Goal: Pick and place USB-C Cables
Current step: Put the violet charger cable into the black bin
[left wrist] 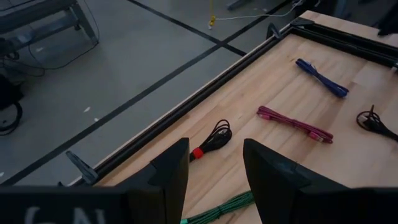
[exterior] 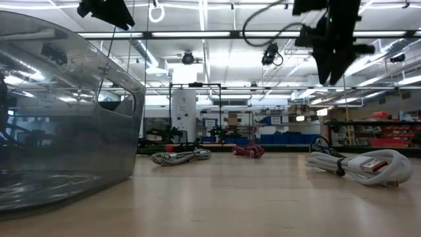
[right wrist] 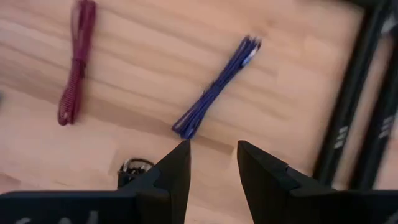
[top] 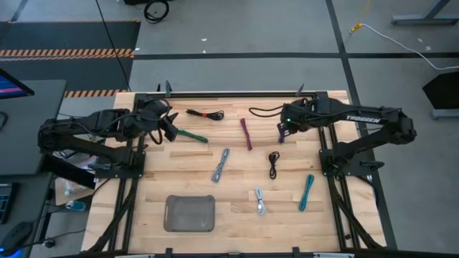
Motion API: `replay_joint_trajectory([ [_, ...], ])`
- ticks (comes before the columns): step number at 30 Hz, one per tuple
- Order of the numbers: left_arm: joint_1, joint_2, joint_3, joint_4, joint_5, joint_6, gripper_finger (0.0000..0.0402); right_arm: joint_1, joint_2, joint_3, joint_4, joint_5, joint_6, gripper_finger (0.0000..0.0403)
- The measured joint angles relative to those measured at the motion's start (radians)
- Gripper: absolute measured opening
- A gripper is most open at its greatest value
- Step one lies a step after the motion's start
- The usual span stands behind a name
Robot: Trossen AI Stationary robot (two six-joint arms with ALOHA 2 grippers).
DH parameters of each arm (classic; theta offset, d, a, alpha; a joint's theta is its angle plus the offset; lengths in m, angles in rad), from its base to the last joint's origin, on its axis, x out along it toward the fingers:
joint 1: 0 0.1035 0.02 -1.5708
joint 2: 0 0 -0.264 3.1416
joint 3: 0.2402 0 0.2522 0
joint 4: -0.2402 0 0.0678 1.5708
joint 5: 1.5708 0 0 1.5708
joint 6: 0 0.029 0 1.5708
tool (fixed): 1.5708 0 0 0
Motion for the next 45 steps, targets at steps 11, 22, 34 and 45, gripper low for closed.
replay_joint_trajectory([
  [11, 0.016, 0.0, 0.0, -0.03, 0.027, -0.004, 0.016, -0.066, 0.021, -0.316, 0.381, -0.115, 0.04, 0.0197],
  [22, 0.016, 0.0, 0.0, -0.03, 0.027, -0.031, 0.016, -0.202, 0.126, -0.351, 0.621, -0.13, -0.081, 0.0215],
  [34, 0.016, 0.0, 0.0, -0.03, 0.027, -0.034, 0.016, -0.274, 0.243, -0.351, 0.637, -0.193, -0.179, 0.0215],
  [45, 0.016, 0.0, 0.0, -0.05, 0.027, -0.055, 0.016, -0.315, 0.283, -0.35, 0.612, -0.188, -0.227, 0.0213],
])
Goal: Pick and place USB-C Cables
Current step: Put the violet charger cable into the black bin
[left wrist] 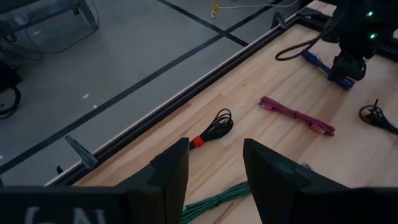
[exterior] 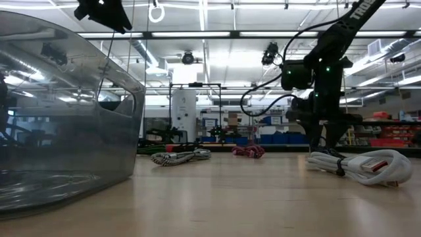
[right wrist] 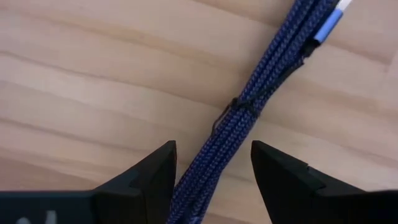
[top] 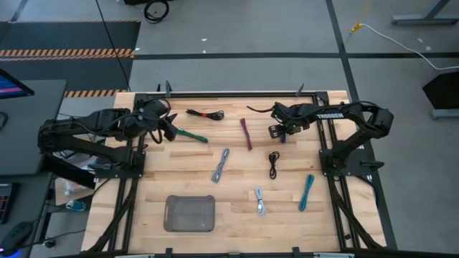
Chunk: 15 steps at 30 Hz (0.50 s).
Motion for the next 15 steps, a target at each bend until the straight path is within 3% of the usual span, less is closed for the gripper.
replay_joint_trajectory([
  [8, 0.0, 0.0, 0.0, -0.004, 0.0, -0.004, 0.016, -0.013, 0.0, 0.0, -0.003, 0.012, -0.007, 0.0162],
  [15, 0.0, 0.0, 0.0, -0.008, 0.0, -0.005, 0.016, -0.013, 0.0, 0.0, -0.004, 0.014, -0.028, 0.0036],
])
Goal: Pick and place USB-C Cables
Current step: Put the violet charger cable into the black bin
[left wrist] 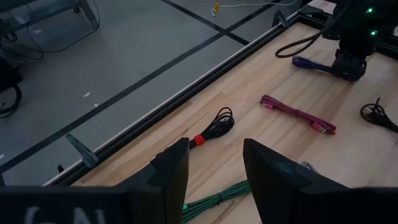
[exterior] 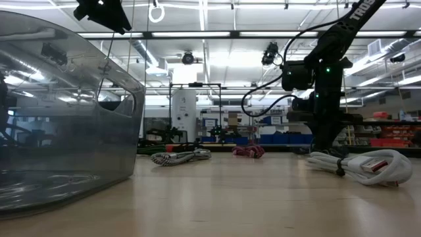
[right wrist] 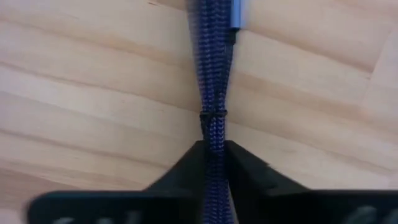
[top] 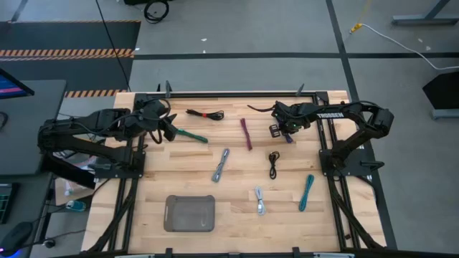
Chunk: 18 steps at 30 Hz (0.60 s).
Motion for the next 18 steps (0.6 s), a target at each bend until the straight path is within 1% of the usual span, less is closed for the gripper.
replay_joint_trajectory([
  [1, 0.0, 0.0, 0.0, -0.004, 0.0, 0.0, 0.016, 0.001, 0.0, 0.0, 0.0, 0.0, -0.01, 0.0022],
  [2, 0.0, 0.0, 0.0, -0.011, 0.002, 0.0, 0.016, 0.002, 0.0, 0.0, 0.0, 0.0, -0.02, 0.0017],
  [6, 0.0, 0.0, 0.0, -0.051, 0.047, -0.007, 0.016, 0.002, -0.001, 0.0, -0.001, -0.001, -0.026, 0.0017],
  [10, 0.0, 0.0, 0.0, -0.108, 0.121, -0.034, 0.016, 0.017, -0.024, 0.006, 0.024, -0.036, -0.053, 0.0017],
  [14, 0.0, 0.0, 0.0, -0.128, 0.18, -0.052, 0.0148, 0.048, -0.098, 0.066, 0.046, -0.032, -0.078, 0.0017],
  [18, 0.0, 0.0, 0.0, -0.127, 0.216, -0.053, 0.013, 0.089, -0.22, 0.183, 0.048, 0.023, -0.136, 0.0017],
])
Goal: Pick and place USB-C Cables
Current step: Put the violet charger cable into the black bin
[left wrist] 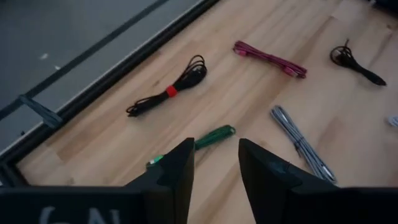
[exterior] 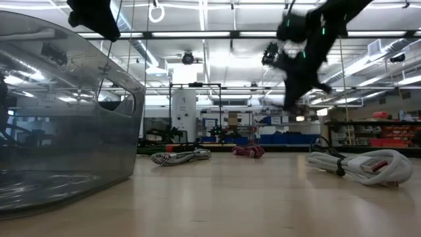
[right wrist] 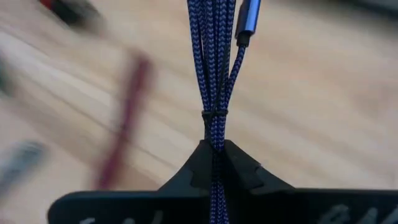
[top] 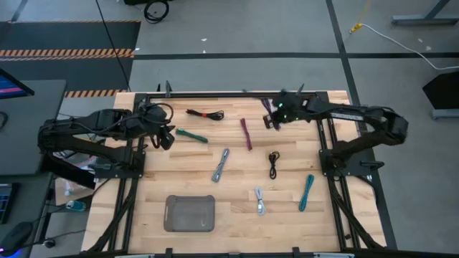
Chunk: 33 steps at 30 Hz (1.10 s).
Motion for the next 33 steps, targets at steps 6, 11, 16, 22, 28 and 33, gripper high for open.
replay_joint_trajectory([
  [6, 0.0, 0.029, 0.0, 0.0, 0.081, -0.014, 0.0103, 0.07, -0.192, 0.183, 0.033, 0.029, -0.11, 0.0017],
  [11, -0.001, 0.111, 0.0, 0.002, 0.246, -0.019, 0.0053, 0.122, -0.302, 0.273, 0.037, 0.029, -0.162, 0.0017],
  [16, -0.047, 0.23, 0.0, 0.0, 0.438, -0.012, 0.0037, 0.154, -0.378, 0.287, 0.042, 0.029, -0.184, 0.0017],
  [22, -0.139, 0.376, 0.0, -0.004, 0.515, -0.008, 0.011, 0.196, -0.405, 0.287, 0.033, 0.022, -0.208, 0.0017],
  [28, -0.242, 0.49, 0.0, 0.064, 0.573, -0.044, 0.0207, 0.22, -0.405, 0.286, 0.031, -0.001, -0.229, 0.0017],
  [33, -0.285, 0.548, 0.0, 0.127, 0.649, -0.085, 0.0251, 0.222, -0.408, 0.286, 0.031, -0.022, -0.237, 0.0017],
])
